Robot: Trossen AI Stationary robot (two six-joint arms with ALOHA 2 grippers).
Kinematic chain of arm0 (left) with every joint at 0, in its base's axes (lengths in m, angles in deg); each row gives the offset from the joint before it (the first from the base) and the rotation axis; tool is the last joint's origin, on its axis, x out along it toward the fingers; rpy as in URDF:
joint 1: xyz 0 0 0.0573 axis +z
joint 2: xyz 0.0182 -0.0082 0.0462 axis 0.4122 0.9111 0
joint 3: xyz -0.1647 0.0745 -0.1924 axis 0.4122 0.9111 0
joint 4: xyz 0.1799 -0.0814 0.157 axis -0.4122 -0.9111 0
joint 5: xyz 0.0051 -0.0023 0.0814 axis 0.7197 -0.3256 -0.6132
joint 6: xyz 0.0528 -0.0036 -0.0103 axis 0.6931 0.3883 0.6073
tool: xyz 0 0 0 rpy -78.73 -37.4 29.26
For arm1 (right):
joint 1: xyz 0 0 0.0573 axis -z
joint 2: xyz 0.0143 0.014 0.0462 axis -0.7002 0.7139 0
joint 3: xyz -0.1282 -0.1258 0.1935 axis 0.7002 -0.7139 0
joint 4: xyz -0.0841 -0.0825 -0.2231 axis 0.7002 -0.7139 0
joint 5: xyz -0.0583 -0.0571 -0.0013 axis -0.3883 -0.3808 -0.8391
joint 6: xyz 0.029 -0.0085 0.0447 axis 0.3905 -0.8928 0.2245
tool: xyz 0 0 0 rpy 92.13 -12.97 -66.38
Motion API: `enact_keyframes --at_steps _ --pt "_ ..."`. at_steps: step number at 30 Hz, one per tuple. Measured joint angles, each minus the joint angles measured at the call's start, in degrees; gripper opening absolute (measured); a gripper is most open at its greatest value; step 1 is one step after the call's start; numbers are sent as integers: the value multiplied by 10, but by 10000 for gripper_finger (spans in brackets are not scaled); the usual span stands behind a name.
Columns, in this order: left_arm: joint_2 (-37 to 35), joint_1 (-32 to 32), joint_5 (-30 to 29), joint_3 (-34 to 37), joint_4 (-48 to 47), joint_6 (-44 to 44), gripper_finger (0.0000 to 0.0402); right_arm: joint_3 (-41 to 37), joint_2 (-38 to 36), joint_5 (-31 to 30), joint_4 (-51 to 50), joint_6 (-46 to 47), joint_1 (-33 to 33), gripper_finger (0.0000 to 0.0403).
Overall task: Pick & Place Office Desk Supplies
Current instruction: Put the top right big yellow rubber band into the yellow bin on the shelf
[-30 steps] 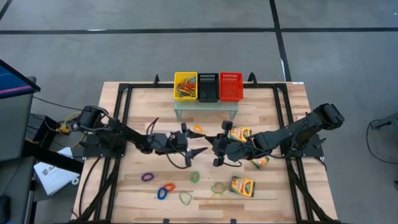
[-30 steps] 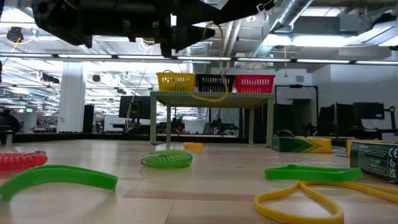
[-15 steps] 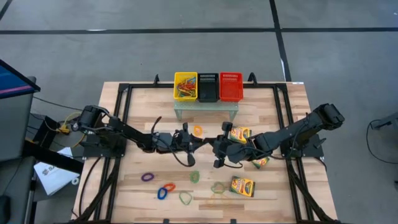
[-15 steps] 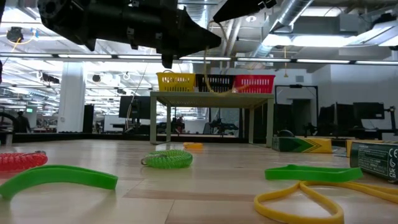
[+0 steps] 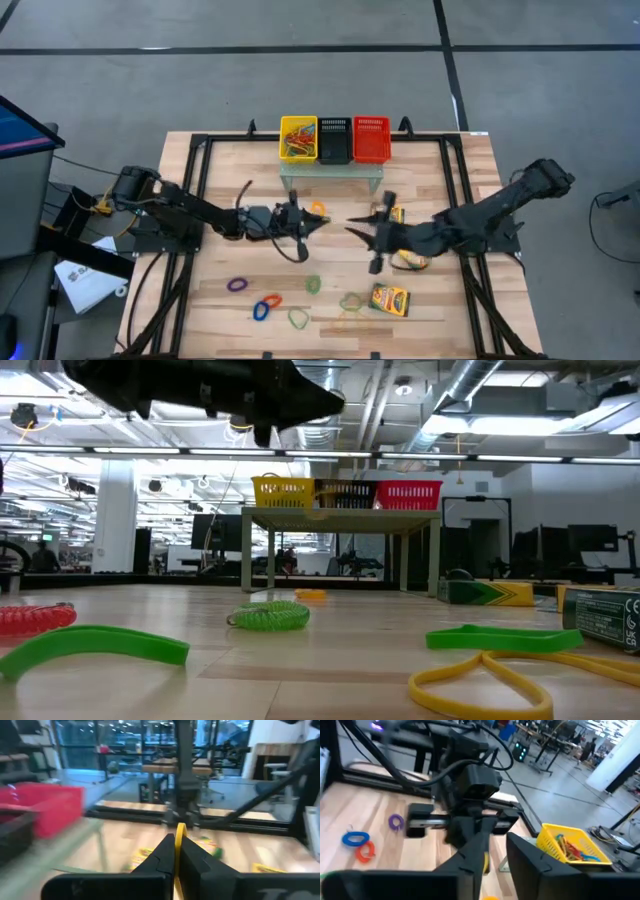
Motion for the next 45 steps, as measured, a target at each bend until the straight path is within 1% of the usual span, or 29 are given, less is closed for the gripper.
enact_keyframes --at_steps 3,8,11,15,18,20,24,30,36,40,42,45 --pt "-61 27 -1 0 -18 37 1 -13 -40 1 -15 16 -13 98" --pt "-170 97 -1 0 -39 119 1 -87 -91 0 -12 70 -21 101" --pt "-224 158 8 -1 -43 127 0 -149 -110 0 33 105 -21 99" --pt "-254 245 56 -1 -55 126 0 -246 -131 1 140 119 -19 98" --pt "-252 306 79 -7 -90 117 0 -310 -144 1 232 121 -13 98" --pt "-238 339 100 -23 -118 104 0 -346 -150 0 284 125 -6 98" --pt "-201 383 110 -42 -141 95 0 -394 -158 3 334 154 9 98" --pt "-146 401 125 -55 -140 79 2 -429 -157 4 347 194 10 98" --pt "-95 401 125 -55 -138 80 7 -453 -157 4 372 196 0 98" --pt "-76 401 125 -55 -142 81 35 -456 -157 4 369 210 0 98" --pt "-75 401 123 -55 -152 81 62 -456 -157 4 366 211 0 98" --pt "-87 399 123 -55 -193 81 110 -456 -157 4 366 211 0 98"
